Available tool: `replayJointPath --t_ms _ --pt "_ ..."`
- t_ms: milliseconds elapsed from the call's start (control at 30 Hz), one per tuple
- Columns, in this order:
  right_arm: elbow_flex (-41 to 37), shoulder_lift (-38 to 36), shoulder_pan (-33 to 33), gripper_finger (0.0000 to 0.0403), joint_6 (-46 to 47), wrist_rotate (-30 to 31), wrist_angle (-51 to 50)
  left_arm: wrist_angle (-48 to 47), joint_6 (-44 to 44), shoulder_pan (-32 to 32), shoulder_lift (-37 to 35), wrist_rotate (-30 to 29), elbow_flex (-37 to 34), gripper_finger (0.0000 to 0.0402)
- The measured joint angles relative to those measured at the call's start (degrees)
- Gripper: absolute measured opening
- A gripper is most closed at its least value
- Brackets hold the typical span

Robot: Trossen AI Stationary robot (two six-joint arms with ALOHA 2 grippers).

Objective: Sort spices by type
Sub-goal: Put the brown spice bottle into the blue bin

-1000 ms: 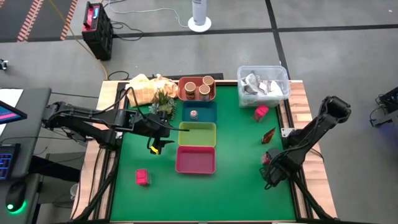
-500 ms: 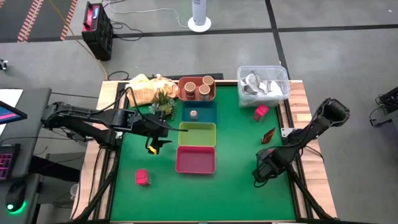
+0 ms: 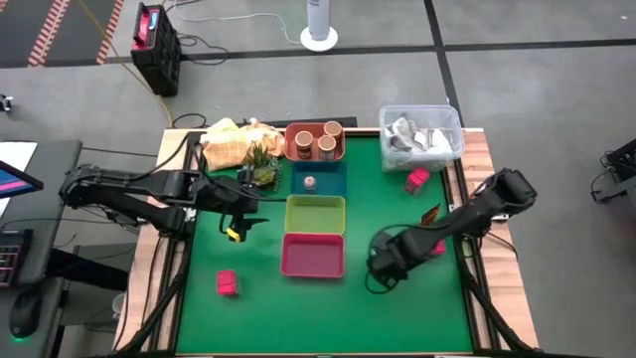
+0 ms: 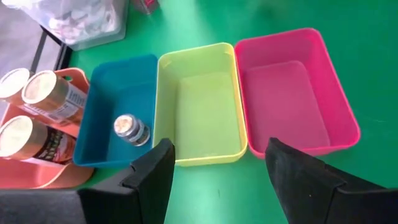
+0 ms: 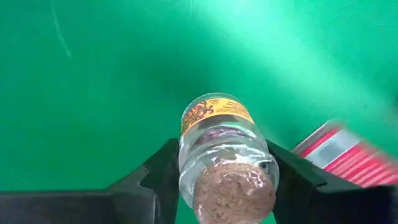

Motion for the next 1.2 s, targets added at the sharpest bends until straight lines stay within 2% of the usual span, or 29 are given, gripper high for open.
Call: replayJointPath --t_ms 167,400,567,767,1000,1200 --pt "7.7 3.3 -7.8 0.0213 -20.4 6.2 -4.2 0.0 0.4 0.0 0.2 -0.7 0.0 0.0237" --pt "15.2 3.7 -22.2 0.0214 -45.7 12.5 -0.5 -0.4 -0.4 0.0 0.2 -0.7 -0.6 0.0237" --pt "18.6 3.7 -31.0 0.0214 -59.1 13.2 8.4 8.5 -2.1 0.0 -0.5 -0.8 -9.7 0.0237" --pt "22.5 7.2 -37.5 0.0214 -68.3 9.5 13.4 14.1 -2.0 0.3 -2.5 -3.8 -15.1 0.0237" --pt "37.0 20.9 -40.7 0.0214 -75.6 7.3 5.6 20.4 -2.7 4.8 -8.4 -3.2 -20.6 0.0237" --pt "46.6 29.9 -42.4 0.0214 -79.1 7.2 -1.4 21.2 -5.6 6.5 -11.5 -1.7 -25.3 0.0237"
